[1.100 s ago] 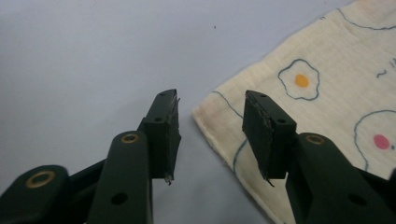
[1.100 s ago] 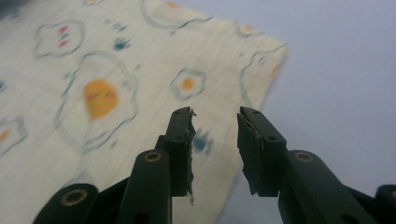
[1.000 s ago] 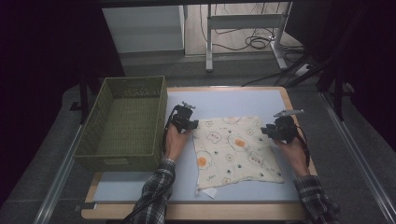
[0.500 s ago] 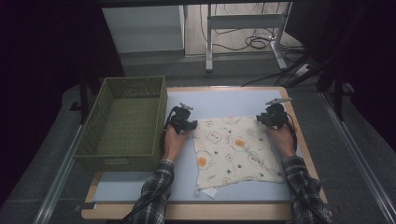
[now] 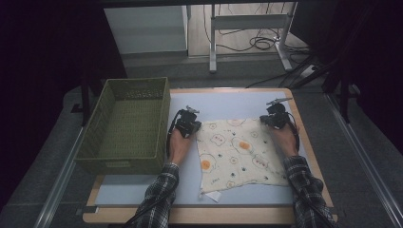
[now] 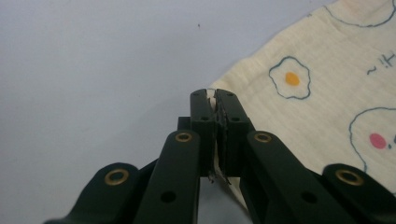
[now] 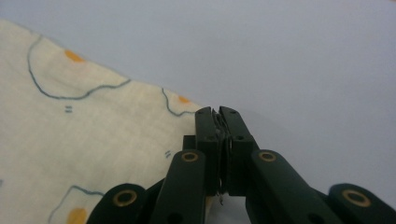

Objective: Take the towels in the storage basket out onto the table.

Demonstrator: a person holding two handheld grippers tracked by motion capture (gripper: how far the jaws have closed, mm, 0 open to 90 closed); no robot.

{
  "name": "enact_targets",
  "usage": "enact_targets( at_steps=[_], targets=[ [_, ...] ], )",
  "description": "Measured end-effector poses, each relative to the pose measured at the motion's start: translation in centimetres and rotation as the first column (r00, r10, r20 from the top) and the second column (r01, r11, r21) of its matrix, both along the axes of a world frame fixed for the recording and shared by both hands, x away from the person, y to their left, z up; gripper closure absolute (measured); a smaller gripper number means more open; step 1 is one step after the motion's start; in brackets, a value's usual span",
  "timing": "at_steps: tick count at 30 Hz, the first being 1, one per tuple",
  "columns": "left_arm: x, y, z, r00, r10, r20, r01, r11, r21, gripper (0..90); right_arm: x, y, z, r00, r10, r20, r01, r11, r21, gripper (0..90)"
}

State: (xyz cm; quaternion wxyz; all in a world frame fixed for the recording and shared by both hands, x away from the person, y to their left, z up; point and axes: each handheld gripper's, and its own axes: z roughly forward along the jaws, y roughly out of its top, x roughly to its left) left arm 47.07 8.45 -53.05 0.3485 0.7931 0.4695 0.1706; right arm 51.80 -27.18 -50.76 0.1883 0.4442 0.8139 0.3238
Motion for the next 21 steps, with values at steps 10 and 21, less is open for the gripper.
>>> enact_targets(
  at_steps=[10, 21],
  targets=[
    [-2.4, -0.6, 2.0, 0.9981, -0.04, 0.047, 0.042, 0.9988, -0.024, 86.9, -2.1, -0.8, 2.7, 0.9972, 0.041, 0.063, -0.045, 0.997, 0.065, 87.1],
    [-5.7, -0.8, 3.3, 0.9919, -0.087, 0.093, 0.09, 0.9957, -0.023, 86.7, -6.0, -2.6, 3.5, 0.9923, 0.078, 0.097, -0.086, 0.993, 0.081, 87.1]
  ],
)
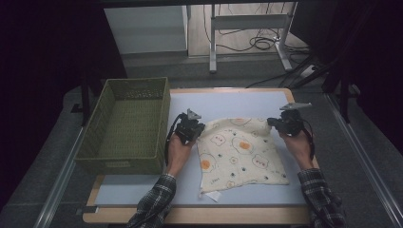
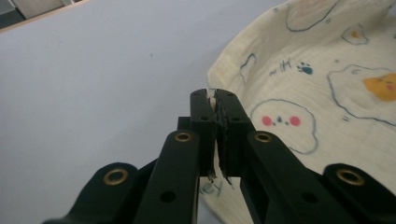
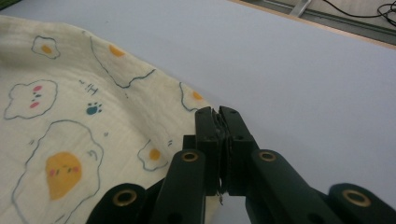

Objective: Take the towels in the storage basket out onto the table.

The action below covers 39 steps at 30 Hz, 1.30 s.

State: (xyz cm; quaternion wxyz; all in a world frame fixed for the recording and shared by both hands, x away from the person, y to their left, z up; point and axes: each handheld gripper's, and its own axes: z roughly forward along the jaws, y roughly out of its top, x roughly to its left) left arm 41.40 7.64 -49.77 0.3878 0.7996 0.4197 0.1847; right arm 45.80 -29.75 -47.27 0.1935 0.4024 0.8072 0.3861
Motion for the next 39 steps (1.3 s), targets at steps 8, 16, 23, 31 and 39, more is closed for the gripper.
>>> enact_targets(
  at_steps=[8, 16, 23, 31, 39],
  targets=[
    [-2.3, 0.5, -0.8, 0.9982, -0.059, -0.001, 0.059, 0.9971, -0.048, 86.5, -2.9, -1.8, 0.2, 0.9999, 0.004, 0.011, -0.005, 1.0, 0.019, 87.1],
    [-4.8, 0.5, -1.0, 0.9939, -0.108, 0.02, 0.109, 0.9913, -0.074, 86.5, -5.7, -3.2, 0.0, 0.9997, 0.017, 0.016, -0.018, 0.999, 0.033, 87.0],
    [-7.0, 0.8, -1.2, 0.9891, -0.145, 0.023, 0.147, 0.9837, -0.104, 86.4, -8.2, -3.6, -0.1, 0.9992, 0.034, 0.019, -0.034, 0.999, 0.033, 86.8],
    [-9.9, 1.0, -1.5, 0.9809, -0.193, 0.024, 0.195, 0.9737, -0.118, 86.4, -11.3, -4.1, -0.6, 0.999, 0.044, 0.006, -0.044, 0.998, 0.046, 86.9],
    [-12.3, 0.8, -1.9, 0.9717, -0.234, 0.033, 0.236, 0.9648, -0.116, 86.3, -14.2, -4.4, -1.2, 0.9986, 0.049, 0.019, -0.05, 0.998, 0.03, 86.9]
  ],
)
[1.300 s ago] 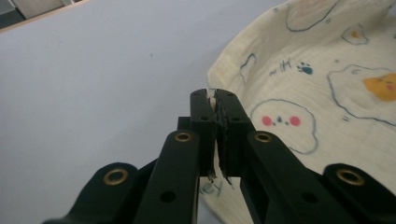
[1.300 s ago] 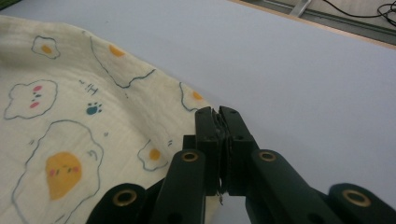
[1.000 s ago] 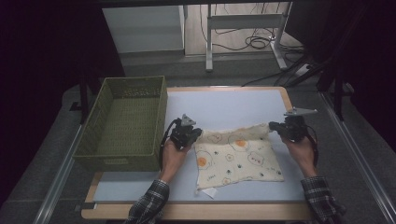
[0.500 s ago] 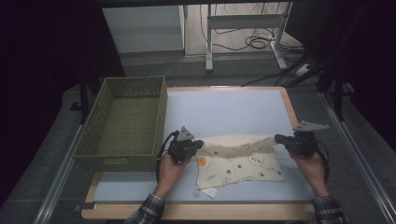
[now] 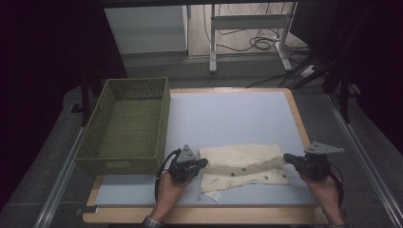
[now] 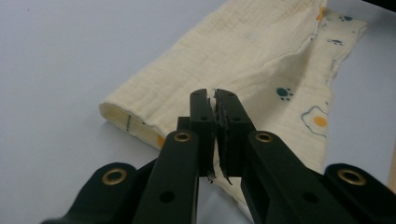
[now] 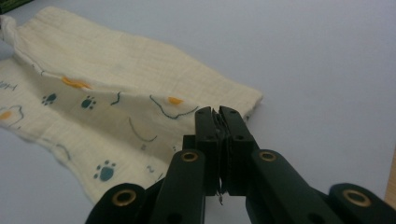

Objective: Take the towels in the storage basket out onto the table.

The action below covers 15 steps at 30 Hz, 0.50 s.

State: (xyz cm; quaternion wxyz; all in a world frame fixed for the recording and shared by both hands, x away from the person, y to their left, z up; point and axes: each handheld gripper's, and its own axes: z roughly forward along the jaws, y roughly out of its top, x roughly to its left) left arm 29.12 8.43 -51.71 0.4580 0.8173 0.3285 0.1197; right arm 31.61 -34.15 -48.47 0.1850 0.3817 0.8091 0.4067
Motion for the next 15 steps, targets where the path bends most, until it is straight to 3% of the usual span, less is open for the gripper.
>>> enact_targets(
  at_steps=[15],
  targets=[
    [-3.4, -0.5, -0.2, 0.9972, -0.072, -0.022, 0.072, 0.9969, 0.032, 85.7, -3.5, -0.6, -2.0, 0.9985, 0.035, -0.042, -0.036, 0.999, -0.016, 85.5]
  ],
)
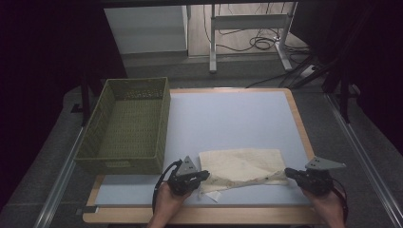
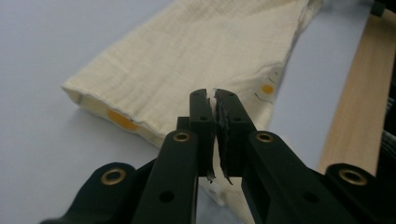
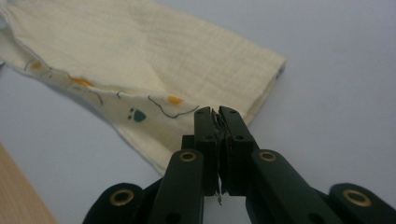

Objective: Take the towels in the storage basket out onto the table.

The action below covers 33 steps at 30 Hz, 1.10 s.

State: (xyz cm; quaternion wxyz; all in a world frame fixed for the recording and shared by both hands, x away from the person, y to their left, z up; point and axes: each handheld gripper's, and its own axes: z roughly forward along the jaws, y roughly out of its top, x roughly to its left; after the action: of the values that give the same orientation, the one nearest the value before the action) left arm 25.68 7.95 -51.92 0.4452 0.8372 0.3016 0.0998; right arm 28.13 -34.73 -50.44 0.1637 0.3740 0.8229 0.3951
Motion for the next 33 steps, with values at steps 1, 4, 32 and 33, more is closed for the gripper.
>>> enact_targets(
  at_steps=[1, 4, 32, 33],
  targets=[
    [-0.2, 0.0, -0.2, 0.9999, -0.004, -0.01, 0.004, 1.0, 0.005, 85.1, -0.2, -0.1, -0.2, 1.0, 0.002, -0.006, -0.002, 1.0, 0.002, 84.3],
    [-0.5, 0.1, -0.7, 0.999, -0.015, -0.043, 0.015, 0.9999, 0.008, 65.5, -0.7, -0.5, -0.5, 0.9996, -0.007, -0.026, 0.008, 1.0, 0.022, 74.9],
    [9.0, 0.2, -1.7, 0.9564, 0.276, -0.097, -0.274, 0.9613, 0.033, 46.1, 9.9, 1.6, -1.0, 0.9949, -0.091, -0.042, 0.09, 0.995, -0.043, 60.3],
    [9.1, 0.2, -1.8, 0.9552, 0.278, -0.1, -0.276, 0.9605, 0.032, 46.1, 9.9, 1.8, -1.2, 0.9952, -0.084, -0.051, 0.082, 0.995, -0.054, 63.0]
  ],
)
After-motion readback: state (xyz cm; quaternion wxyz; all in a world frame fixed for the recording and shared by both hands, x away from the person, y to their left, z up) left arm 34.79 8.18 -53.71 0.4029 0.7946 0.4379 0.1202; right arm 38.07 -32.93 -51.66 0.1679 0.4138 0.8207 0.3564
